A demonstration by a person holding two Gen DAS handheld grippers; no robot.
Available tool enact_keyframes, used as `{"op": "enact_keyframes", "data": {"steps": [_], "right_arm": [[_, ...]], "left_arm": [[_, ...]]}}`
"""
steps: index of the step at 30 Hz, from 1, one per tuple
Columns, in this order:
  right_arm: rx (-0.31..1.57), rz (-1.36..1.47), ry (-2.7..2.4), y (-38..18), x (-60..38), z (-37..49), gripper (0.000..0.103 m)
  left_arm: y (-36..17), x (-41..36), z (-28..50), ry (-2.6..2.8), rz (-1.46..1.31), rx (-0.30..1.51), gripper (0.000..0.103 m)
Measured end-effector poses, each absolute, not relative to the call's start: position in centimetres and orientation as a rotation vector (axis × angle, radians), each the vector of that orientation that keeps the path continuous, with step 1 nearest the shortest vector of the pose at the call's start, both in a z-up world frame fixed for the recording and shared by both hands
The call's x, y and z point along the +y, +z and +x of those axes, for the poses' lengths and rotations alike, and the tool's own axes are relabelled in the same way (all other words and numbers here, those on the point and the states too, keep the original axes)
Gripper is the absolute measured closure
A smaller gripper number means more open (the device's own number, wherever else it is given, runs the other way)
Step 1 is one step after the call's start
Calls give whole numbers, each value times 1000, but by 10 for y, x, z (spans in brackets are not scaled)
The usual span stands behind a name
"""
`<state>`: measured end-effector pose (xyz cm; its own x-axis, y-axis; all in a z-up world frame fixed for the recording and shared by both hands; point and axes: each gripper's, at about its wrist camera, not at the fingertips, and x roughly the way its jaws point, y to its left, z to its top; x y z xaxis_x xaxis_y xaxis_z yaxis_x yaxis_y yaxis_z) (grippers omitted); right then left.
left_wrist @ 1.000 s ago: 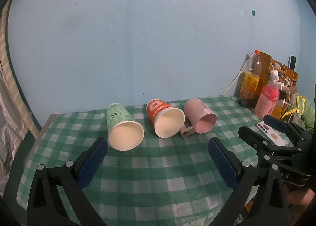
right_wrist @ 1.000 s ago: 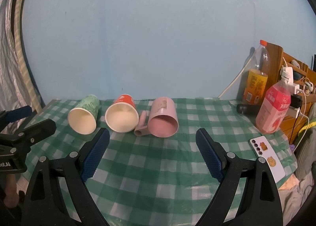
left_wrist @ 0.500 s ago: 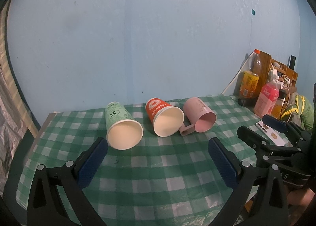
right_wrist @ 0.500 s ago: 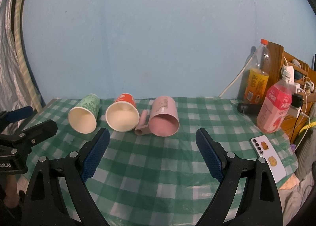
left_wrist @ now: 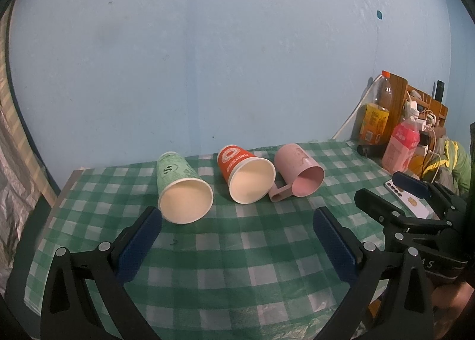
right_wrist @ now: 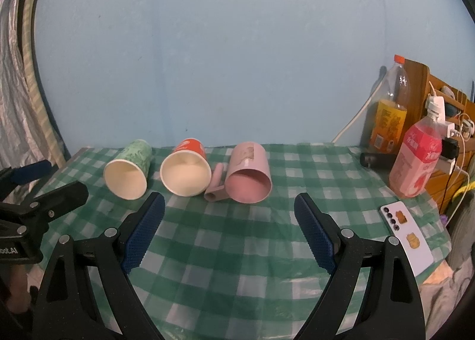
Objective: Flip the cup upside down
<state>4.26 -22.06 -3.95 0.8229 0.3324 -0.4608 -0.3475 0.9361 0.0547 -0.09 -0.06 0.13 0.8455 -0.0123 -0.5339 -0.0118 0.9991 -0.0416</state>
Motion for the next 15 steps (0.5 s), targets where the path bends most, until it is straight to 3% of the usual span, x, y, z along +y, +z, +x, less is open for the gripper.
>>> {"op": "enact_keyframes", "data": {"steps": [15], "right_arm": [[559,19,386,-41,-250,80,15]], "left_arm": [[4,-23,48,-28,-35,686,1]]}}
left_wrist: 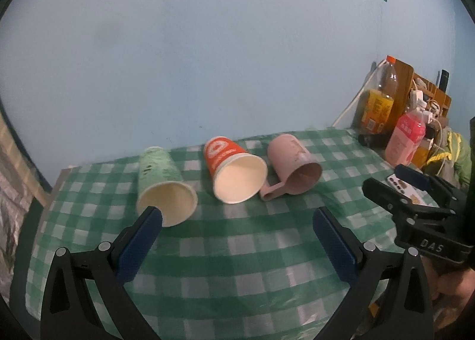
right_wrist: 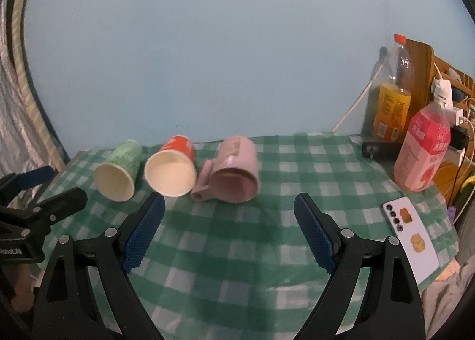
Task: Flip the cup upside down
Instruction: 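Move the left gripper onto the pink mug's body and close it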
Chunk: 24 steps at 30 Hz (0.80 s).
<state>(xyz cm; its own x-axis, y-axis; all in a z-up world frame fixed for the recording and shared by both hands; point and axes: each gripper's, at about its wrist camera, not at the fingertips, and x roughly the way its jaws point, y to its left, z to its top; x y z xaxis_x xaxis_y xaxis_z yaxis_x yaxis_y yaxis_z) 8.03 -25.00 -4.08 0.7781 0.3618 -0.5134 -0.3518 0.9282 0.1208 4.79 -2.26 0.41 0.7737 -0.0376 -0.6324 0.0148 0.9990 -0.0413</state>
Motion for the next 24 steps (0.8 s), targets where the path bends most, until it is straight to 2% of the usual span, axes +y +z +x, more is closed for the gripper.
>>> {"op": "enact_keyframes", "data": {"steps": [16,24], "right_arm": [[726,162,459,-15,-290,170,15],[793,221,427,-4,-307,210,15]], "left_arm": [[8,-50,155,-84,-193,956,1],[-18,-84,220,-65,-189,1086,1]]}}
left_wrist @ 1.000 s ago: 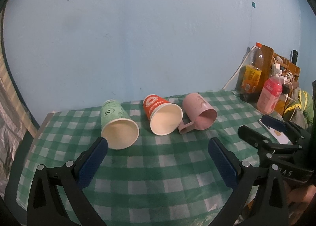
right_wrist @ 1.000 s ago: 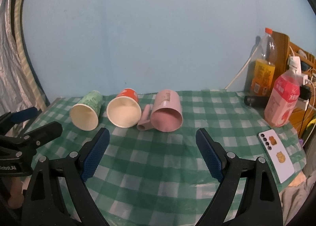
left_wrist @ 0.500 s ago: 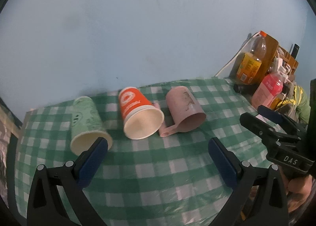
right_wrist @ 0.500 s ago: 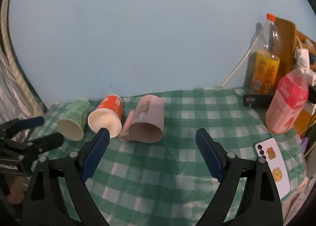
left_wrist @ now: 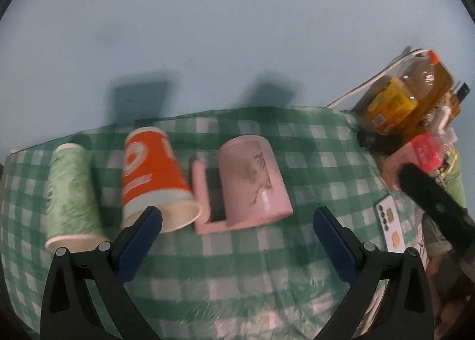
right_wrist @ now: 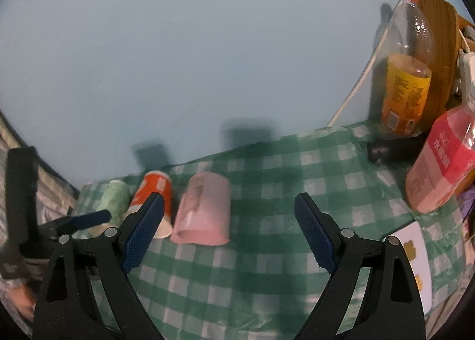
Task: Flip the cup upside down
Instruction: 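Move the left gripper onto the pink mug's body and close it, then lift the pink mug with the left gripper and rotate it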
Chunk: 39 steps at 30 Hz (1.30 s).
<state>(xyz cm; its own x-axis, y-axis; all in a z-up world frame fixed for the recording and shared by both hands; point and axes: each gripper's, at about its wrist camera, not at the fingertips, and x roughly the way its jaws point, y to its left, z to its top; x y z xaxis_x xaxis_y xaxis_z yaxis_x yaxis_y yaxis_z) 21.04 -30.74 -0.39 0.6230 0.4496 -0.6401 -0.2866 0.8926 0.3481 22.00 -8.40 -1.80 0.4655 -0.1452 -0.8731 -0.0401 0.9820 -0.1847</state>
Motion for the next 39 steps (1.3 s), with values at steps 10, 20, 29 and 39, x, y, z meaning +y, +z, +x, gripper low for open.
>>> {"op": "enact_keyframes", "data": {"steps": [10,20,29,39], "right_arm": [[836,261,359,-21,-324,232,15],[872,284,358,-43,-332,243,15],[907,289,370,-60,-326,242,15],[901,310,370,-62,-328,233,15]], "left_arm": [[-58,-108,273,-44,-269,1205,1],[-84,-120,299,14,-182,1244,6],[-103,-128,308,4,-123,1288,29],[-91,-130,290,-79,-91,1230,30]]}}
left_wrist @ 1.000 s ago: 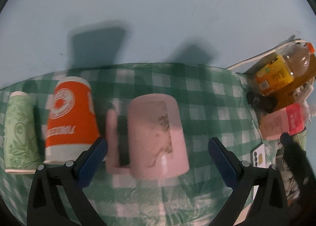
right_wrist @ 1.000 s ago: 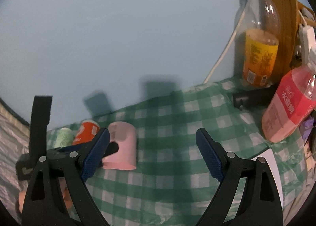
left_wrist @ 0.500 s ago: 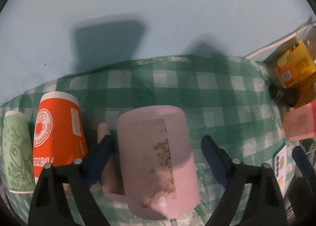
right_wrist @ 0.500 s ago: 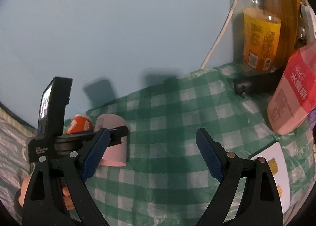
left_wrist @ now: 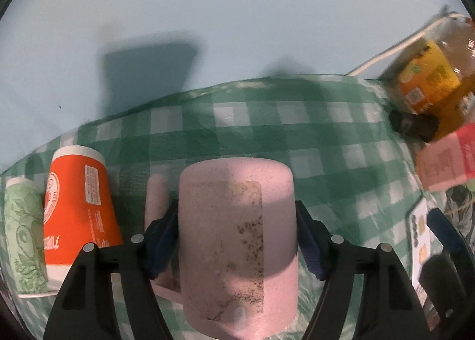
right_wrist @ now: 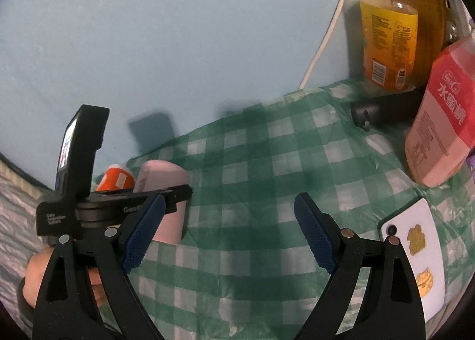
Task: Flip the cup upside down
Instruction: 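Lift the pink mug with the left gripper and rotate it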
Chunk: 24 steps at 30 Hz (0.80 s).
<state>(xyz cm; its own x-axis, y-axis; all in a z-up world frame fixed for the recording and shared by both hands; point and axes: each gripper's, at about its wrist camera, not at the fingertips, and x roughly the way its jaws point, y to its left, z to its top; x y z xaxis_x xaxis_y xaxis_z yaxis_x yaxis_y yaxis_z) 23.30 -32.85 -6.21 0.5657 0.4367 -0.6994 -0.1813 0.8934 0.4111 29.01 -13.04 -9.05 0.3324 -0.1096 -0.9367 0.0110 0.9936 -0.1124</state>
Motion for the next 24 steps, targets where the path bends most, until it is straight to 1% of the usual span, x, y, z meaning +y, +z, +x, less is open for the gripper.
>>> {"op": "enact_keyframes", "data": {"steps": [12,18,24], "right_arm": [[810,319,413,-30,-338,198,15],[776,303,473,-21,-323,172,15],[778,275,525,-23,-295,149,15]], "left_arm": [[-23,-127,213,-185,-97,1103,30],[-11,-104,169,-190,-124,1085,30],[-19,-70,131,-165,-153,1071,30]]}}
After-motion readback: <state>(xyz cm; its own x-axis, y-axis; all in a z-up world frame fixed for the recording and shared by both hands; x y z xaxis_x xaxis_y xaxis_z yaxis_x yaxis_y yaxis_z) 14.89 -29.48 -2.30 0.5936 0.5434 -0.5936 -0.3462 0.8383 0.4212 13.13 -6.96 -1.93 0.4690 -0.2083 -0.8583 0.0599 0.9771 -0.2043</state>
